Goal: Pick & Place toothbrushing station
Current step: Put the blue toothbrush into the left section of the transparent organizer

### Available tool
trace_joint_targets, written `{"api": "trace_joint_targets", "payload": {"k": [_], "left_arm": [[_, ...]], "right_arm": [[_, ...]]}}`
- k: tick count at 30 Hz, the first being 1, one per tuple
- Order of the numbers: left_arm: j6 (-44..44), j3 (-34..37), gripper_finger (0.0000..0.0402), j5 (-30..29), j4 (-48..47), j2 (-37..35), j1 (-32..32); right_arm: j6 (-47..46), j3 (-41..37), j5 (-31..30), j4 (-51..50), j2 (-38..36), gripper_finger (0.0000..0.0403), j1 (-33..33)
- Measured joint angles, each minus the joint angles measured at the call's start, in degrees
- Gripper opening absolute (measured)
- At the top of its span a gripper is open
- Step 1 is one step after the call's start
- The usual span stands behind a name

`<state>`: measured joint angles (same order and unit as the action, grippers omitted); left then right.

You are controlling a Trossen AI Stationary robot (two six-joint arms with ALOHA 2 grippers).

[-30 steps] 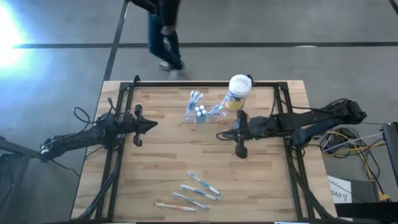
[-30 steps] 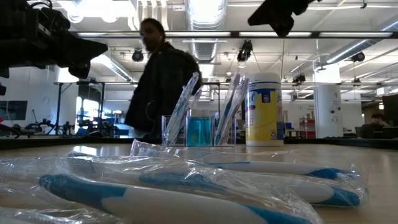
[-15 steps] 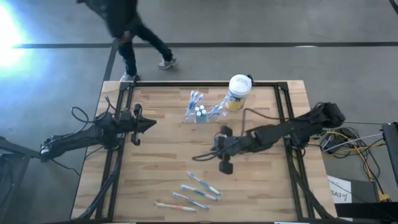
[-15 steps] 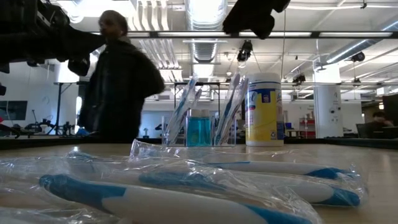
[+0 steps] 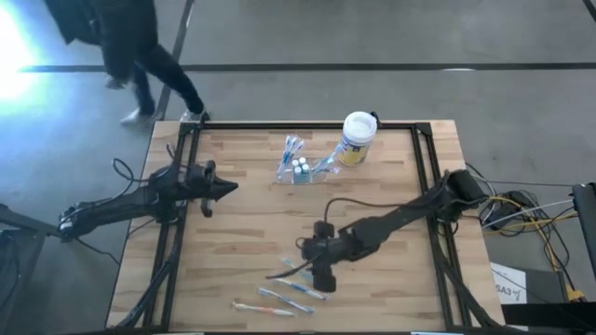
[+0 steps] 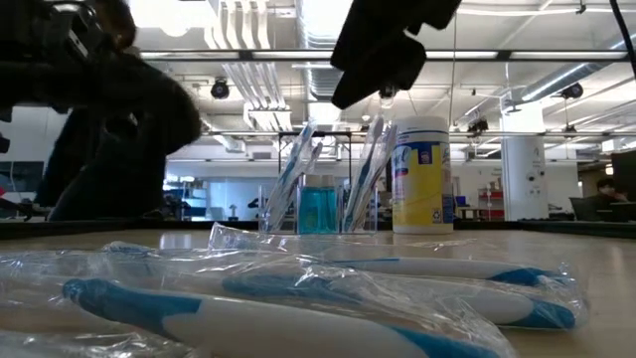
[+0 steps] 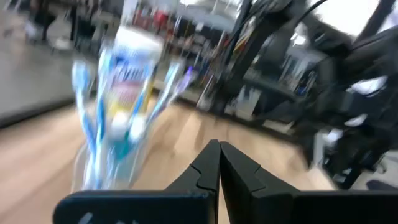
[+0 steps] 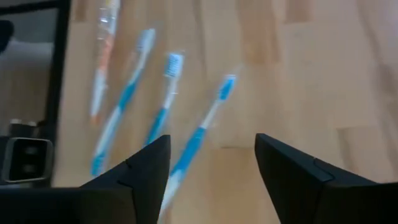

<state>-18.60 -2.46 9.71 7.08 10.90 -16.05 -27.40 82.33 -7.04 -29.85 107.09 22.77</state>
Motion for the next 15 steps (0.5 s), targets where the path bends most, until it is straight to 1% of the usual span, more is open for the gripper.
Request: {"api": "trace_joint_targets", "payload": {"k": [2, 4, 6, 8, 15], "left_arm": [[-0.3, 0.0, 0.0012, -0.4, -3.3, 0.4, 0.0], [-0.3, 0.0, 0.0012, -0.4, -5.4, 0.8, 0.0], [-0.4, 0.0, 0.0012, -0.5, -5.8, 0.8, 0.0], [-0.4, 0.0, 0.0012, -0.5, -5.4, 0.8, 0.0], [-0.6, -0.1, 0.0012, -0.6, -4.0, 0.8, 0.0]], "right_arm": [[-3.0, 0.0, -0.8, 0.9, 0.7, 0.0239, 1.3], [-7.8, -0.2, -2.9, -0.2, 1.0, 0.0242, 2.6], [-13.8, -0.7, -4.9, -1.8, 1.2, 0.0241, 3.7], [-18.2, -1.2, -4.9, -1.8, 1.4, 0.0239, 4.7], [-23.5, -1.4, -5.0, -0.6, 3.8, 0.0243, 6.7]]}}
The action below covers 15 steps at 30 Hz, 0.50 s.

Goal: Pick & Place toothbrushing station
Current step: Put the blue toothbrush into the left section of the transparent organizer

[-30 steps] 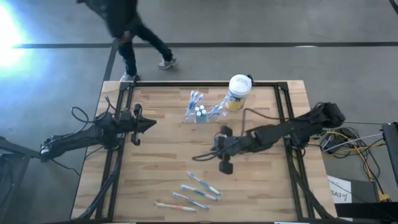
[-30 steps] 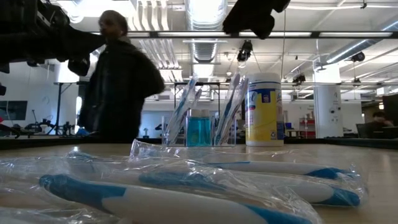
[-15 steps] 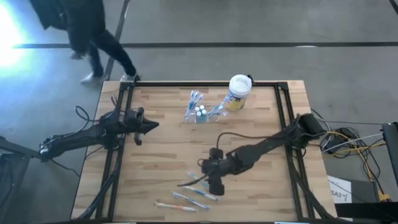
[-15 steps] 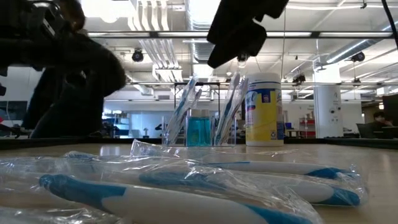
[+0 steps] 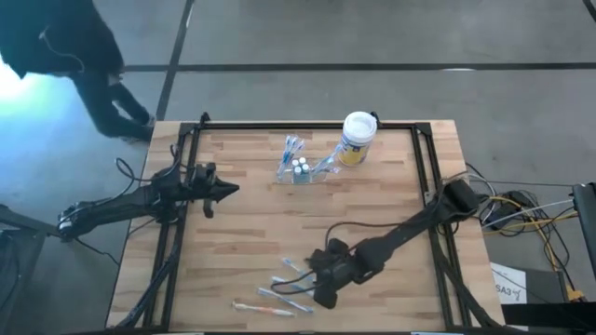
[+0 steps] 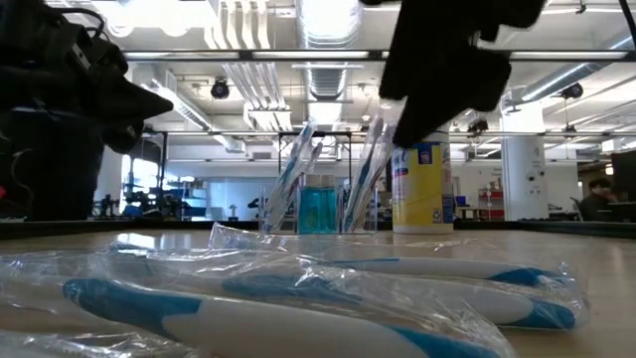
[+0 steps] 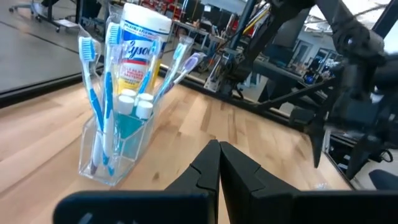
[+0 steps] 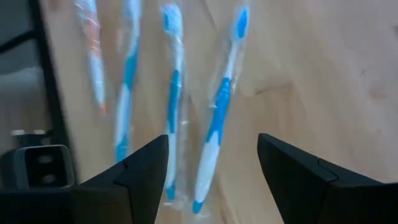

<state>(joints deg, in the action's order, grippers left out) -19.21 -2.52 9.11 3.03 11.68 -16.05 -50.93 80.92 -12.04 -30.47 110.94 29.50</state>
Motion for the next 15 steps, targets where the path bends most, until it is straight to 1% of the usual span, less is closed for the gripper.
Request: {"api": "trace_joint_targets", "payload": {"k": [7, 12, 15], "left_arm": [[-0.9, 0.0, 0.0012, 0.0, 0.5, 0.0, 0.0], [-0.8, 0.0, 0.0012, 0.0, 0.6, 0.0, 0.0], [-0.8, 0.0, 0.0012, 0.0, 0.9, 0.0, 0.0]], "right_arm": [[0.0, 1.3, -1.5, -0.4, 5.9, 0.0244, -0.3], [0.5, 1.4, -0.2, -0.3, 7.8, 0.0244, -0.5], [0.8, 1.4, -0.2, -0.1, 7.5, 0.0244, -0.7]]}}
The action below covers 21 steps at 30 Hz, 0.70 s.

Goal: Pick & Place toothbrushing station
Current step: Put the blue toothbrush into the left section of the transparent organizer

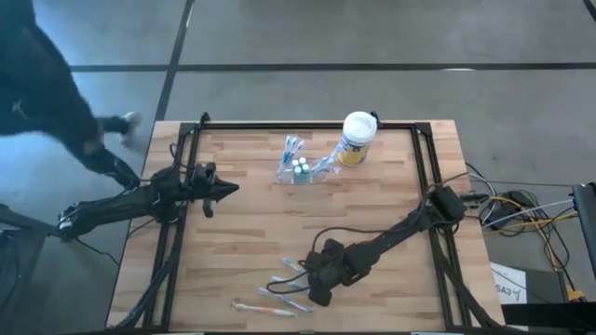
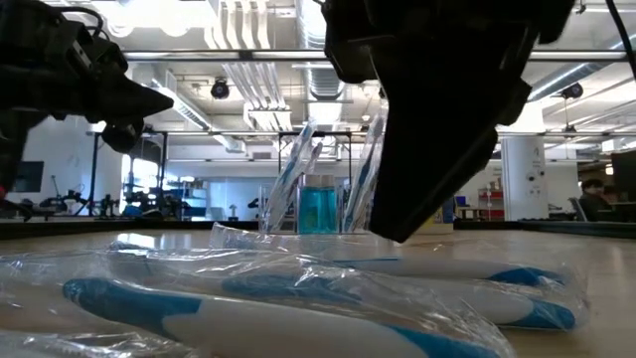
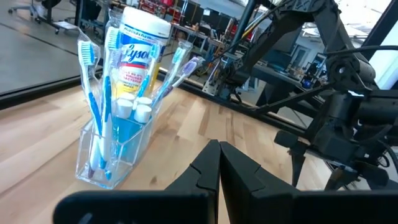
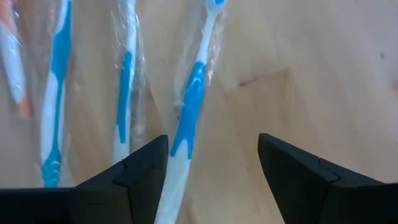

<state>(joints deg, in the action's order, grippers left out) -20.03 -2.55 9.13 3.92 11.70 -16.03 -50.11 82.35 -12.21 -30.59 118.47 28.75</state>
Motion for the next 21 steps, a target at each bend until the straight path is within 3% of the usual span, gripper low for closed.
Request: {"api": "trace_joint_targets", "payload": {"k": [14, 21], "left_arm": [[0.0, 0.0, 0.0012, 0.0, 0.0, 0.0, 0.0], [0.0, 0.0, 0.0012, 0.0, 0.1, 0.0, 0.0]], "right_arm": [[0.9, -0.3, 2.0, 1.2, 2.4, 0.024, -0.3], [4.5, -0.1, 1.6, -1.7, 2.9, 0.0219, -0.3]]}}
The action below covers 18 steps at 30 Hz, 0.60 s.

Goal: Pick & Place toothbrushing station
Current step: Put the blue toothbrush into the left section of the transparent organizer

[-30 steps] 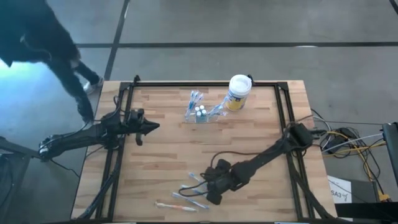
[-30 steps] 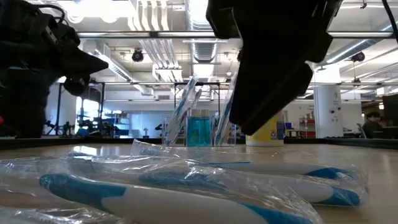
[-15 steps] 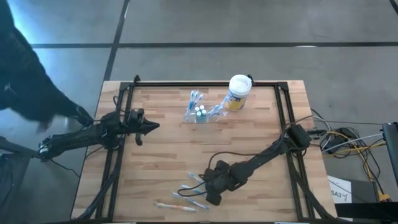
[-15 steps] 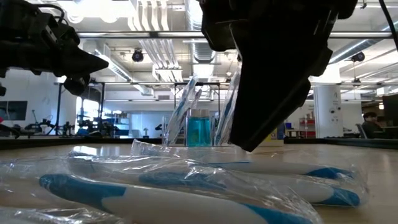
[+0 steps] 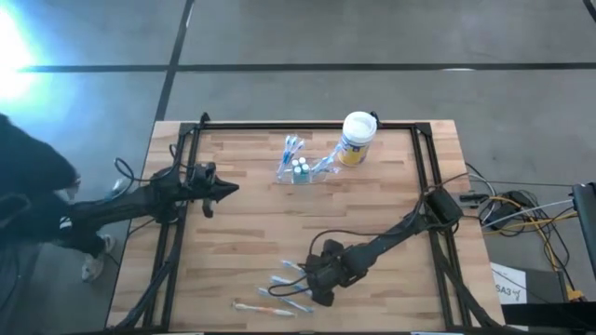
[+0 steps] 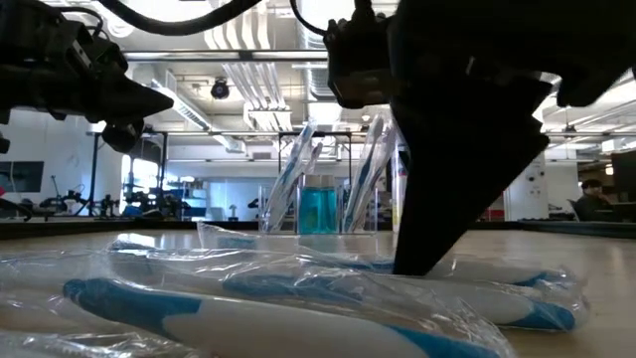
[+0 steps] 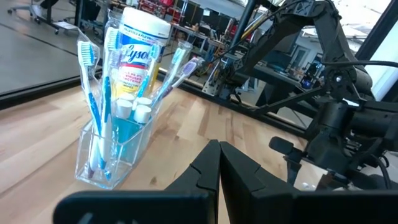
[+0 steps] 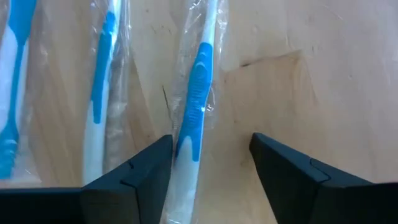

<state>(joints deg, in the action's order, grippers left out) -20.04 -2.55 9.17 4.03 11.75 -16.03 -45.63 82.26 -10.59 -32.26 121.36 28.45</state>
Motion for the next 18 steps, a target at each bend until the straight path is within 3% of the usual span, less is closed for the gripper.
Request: {"api": "trace_joint_targets", "payload": {"k": [5, 13, 18], "left_arm": [[-0.8, 0.0, 0.0012, 0.0, 0.1, 0.0, 0.0], [-1.1, 0.0, 0.0012, 0.0, 0.1, 0.0, 0.0], [-1.1, 0.0, 0.0012, 0.0, 0.4, 0.0, 0.0]], "right_arm": [[2.4, -0.1, -0.1, -1.2, 0.0, 0.0165, -0.3], [12.3, -0.6, 0.2, -3.0, -1.8, 0.0026, -0.4], [14.1, -1.5, -1.1, -2.8, -4.5, 0.0021, -0.3]]}}
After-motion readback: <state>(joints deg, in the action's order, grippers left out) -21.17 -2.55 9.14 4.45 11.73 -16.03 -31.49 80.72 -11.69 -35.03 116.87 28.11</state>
